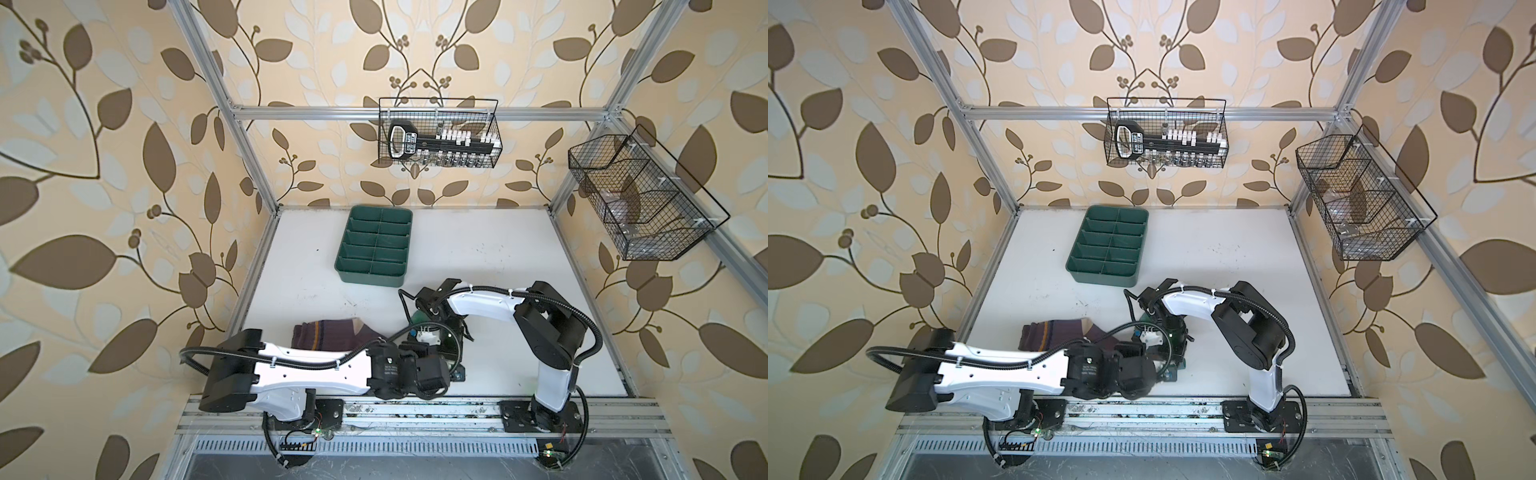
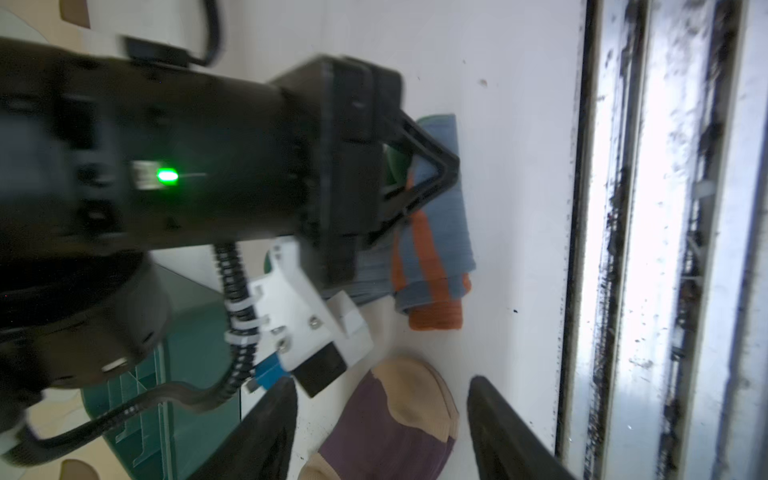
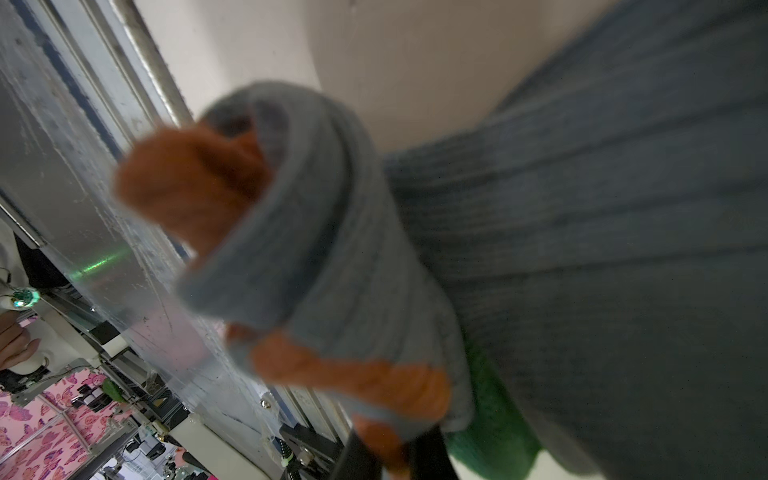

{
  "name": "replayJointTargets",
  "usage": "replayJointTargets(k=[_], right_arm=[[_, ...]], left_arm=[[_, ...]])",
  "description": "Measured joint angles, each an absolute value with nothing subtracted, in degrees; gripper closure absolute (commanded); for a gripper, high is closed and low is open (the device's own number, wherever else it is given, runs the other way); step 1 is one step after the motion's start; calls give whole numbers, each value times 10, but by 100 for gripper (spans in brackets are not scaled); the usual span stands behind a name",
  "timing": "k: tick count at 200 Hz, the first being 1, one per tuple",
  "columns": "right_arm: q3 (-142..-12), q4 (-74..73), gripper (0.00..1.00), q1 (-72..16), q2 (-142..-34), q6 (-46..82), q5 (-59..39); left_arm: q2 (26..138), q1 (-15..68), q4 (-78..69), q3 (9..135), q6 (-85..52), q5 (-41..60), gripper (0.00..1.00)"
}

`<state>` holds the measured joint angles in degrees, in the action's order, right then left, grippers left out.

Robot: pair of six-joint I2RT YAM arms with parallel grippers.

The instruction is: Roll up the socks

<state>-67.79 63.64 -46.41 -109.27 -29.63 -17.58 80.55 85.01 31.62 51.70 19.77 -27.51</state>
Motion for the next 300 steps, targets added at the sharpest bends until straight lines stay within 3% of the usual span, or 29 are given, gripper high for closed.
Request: replayJointTargets(k=[56, 151, 187, 234, 252, 264, 271, 281, 284, 286, 300], right_arm=[[-678, 637, 100, -456, -1095, -301, -189], [-677, 637, 100, -453, -1095, -305, -191], [-677, 635, 100, -452, -1095, -305, -192], [-673, 623, 100, -445, -1087, -304, -192], [-664, 603, 100, -438, -1067, -300, -183], [-653, 580, 89, -431, -1043, -298, -173], [-644, 562, 74, -426, -1022, -295, -166], [-629, 533, 37, -420, -988, -289, -155], [-622, 521, 11, -417, -972, -289, -153], [-619, 515, 3, -416, -964, -289, -151], [-588, 461, 0, -405, -885, -289, -145]], left_arm=[[860, 862, 154, 463, 177, -332, 25], [921, 838, 63, 430, 178, -315, 28], [953, 823, 31, 439, 173, -314, 52], [973, 820, 25, 445, 161, -306, 100], [974, 820, 26, 447, 153, -308, 100], [977, 816, 25, 450, 148, -309, 100], [978, 811, 24, 451, 145, -310, 100], [978, 805, 24, 453, 144, -303, 100], [978, 805, 24, 454, 144, -302, 100], [978, 805, 25, 454, 143, -301, 100], [978, 806, 32, 456, 144, -294, 100]])
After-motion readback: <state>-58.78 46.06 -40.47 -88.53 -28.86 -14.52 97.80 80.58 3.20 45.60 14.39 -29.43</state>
